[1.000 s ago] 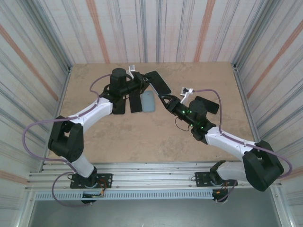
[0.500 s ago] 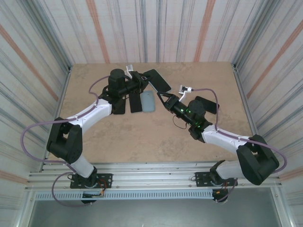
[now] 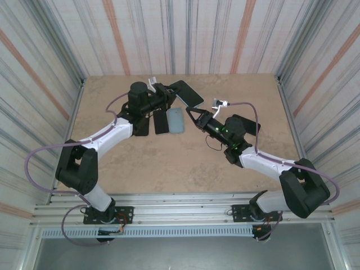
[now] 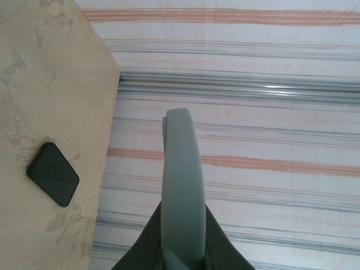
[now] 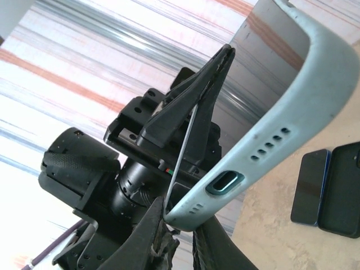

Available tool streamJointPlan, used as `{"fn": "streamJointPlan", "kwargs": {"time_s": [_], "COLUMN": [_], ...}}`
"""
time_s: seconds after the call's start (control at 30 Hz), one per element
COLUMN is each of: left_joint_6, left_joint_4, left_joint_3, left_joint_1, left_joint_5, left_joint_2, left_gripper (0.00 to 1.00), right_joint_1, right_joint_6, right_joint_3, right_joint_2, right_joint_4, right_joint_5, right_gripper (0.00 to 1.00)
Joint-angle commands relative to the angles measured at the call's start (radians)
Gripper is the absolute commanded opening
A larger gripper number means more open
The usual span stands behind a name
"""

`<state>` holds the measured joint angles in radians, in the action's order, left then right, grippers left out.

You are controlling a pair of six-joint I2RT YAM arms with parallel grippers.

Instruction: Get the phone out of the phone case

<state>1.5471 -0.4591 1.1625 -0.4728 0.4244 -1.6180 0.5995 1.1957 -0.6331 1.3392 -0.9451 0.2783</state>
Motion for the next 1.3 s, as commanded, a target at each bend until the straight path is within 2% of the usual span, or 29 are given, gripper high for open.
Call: {"fn": "streamJointPlan", "kwargs": {"time_s": [0.0, 0.3, 0.43, 0.67, 0.83, 0.93, 1.1, 1.27], "left_joint_6": [0.074, 0.113, 0.063, -0.049, -0.091, -0.101, -0.101, -0.104], "left_joint_4": [-0.099, -0.086, -0.034, 0.018, 0.026, 0.022, 0.007, 0.010], "left_joint_3": [0.022, 0.036, 0.042, 0.018, 0.028, 0.025, 0.022, 0.019], "left_joint_1": [-0.004, -0.003, 0.000, 0.015, 0.023, 0.023, 0.019, 0.007], "left_joint_5": [0.045, 0.072, 0.078, 0.031, 0.010, 0.003, -0.006, -0.008], "left_joint_2": [0.105, 0.151, 0.165, 0.157, 0.120, 0.103, 0.086, 0.084], "left_gripper": [0.09, 0.08, 0.08, 0.06, 0.06, 0.06, 0.06, 0.06], "right_joint_1": [-0.030, -0.083, -0.088, -0.073, -0.048, -0.037, -0.035, -0.043], "right_joint_6": [-0.069, -0.099, -0.103, -0.148, -0.167, -0.179, -0.156, -0.088], "right_joint_3": [-0.010, -0.011, -0.006, -0.065, -0.074, -0.084, -0.079, -0.072], "right_joint_2": [0.025, 0.045, 0.050, 0.047, 0.017, 0.002, -0.010, 0.001], "right_joint_4": [0.100, 0.257, 0.193, 0.061, 0.008, 0.005, -0.009, -0.032], "right_joint_5": [0.002, 0.045, 0.068, 0.217, 0.223, 0.235, 0.207, 0.153], "right_gripper": [0.13, 0.10, 0.13, 0.34, 0.50, 0.56, 0.56, 0.46]}}
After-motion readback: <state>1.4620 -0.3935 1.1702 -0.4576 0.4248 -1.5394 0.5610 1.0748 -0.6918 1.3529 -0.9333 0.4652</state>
